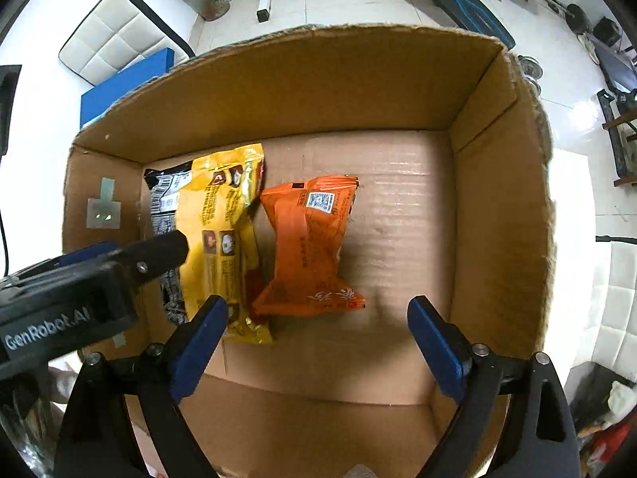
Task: Organize snacks
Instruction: 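Carry both packets into the cardboard box and open both tools to release, then grasp the yellow chip bag with the left tool while the right tool grasps the white cookie packet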
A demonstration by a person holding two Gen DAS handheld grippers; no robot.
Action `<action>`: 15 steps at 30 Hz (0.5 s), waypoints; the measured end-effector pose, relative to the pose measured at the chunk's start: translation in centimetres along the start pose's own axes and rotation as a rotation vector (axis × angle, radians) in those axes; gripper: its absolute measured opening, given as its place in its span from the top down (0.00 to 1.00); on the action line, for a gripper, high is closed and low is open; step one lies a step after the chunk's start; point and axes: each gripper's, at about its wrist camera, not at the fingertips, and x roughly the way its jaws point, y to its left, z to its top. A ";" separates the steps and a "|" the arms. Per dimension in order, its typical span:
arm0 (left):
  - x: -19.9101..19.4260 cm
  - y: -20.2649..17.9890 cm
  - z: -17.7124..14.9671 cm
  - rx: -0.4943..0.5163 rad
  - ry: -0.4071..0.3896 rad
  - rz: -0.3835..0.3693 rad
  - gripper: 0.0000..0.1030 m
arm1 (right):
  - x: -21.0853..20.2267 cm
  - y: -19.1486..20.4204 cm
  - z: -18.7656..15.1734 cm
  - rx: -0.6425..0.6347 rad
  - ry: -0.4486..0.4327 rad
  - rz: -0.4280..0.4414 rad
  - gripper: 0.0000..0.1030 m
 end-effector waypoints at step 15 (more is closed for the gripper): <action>-11.0 0.9 -9.2 0.067 -0.285 0.048 0.17 | -9.4 2.4 -9.0 -0.081 -0.182 -0.026 0.07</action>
